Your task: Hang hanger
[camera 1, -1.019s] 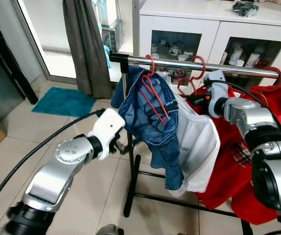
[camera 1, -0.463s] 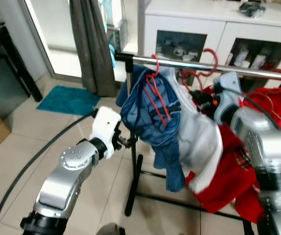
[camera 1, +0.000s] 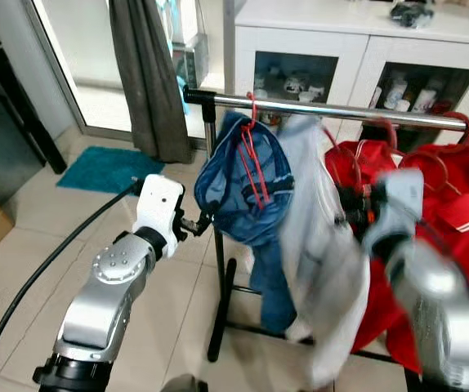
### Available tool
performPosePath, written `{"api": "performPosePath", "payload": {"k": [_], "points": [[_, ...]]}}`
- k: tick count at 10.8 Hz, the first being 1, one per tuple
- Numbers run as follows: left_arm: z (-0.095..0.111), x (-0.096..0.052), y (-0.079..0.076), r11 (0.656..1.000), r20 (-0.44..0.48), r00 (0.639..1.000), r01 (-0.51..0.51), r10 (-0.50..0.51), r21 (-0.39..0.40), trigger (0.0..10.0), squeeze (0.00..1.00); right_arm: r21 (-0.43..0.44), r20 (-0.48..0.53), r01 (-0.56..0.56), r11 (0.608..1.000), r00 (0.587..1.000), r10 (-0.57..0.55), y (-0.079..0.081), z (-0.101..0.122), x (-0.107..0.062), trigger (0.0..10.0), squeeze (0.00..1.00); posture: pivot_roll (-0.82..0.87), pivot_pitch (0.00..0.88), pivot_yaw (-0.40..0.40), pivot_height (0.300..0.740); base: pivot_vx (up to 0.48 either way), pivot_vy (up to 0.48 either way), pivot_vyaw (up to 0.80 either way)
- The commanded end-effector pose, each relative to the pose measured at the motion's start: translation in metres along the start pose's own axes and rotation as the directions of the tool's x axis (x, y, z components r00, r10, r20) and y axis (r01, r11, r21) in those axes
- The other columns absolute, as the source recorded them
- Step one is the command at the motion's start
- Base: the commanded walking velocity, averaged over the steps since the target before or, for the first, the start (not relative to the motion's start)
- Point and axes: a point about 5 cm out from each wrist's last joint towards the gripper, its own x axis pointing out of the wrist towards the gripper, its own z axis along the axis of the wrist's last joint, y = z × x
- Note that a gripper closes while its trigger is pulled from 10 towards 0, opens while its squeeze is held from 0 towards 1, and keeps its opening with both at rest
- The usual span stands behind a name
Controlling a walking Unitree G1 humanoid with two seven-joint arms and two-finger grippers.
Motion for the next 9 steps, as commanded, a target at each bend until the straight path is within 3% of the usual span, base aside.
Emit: {"api": "performPosePath", "payload": {"k": [1, 6, 9], "points": [[0.001, -0.001, -0.002, 1.0, -0.001, 1.0, -0.005, 0.005, 0.007, 10.0, 0.0, -0.034, 0.027, 0.04, 0.999, 0.999, -0.039, -0.001, 0.004, -0.005, 0.0, 0.0, -0.01, 0.019, 0.047, 0.74, 0.0, 0.0, 0.0], [0.0, -0.005, -0.006, 1.0, -0.01, 1.0, 0.003, -0.003, 0.003, 10.0, 0.0, -0.102, -0.029, 0.083, 0.991, 0.996, -0.086, -0.003, -0.011, -0.015, 0.0, 0.0, 0.01, 0.023, 0.033, 0.74, 0.0, 0.0, 0.0], [0.001, -0.007, -0.01, 1.0, -0.016, 1.0, 0.023, -0.023, -0.001, 10.0, 0.0, -0.097, -0.039, 0.091, 0.991, 0.995, -0.095, -0.001, -0.015, -0.017, 0.0, 0.0, 0.01, 0.025, 0.034, 0.74, -0.269, 0.0, 0.0]]}}
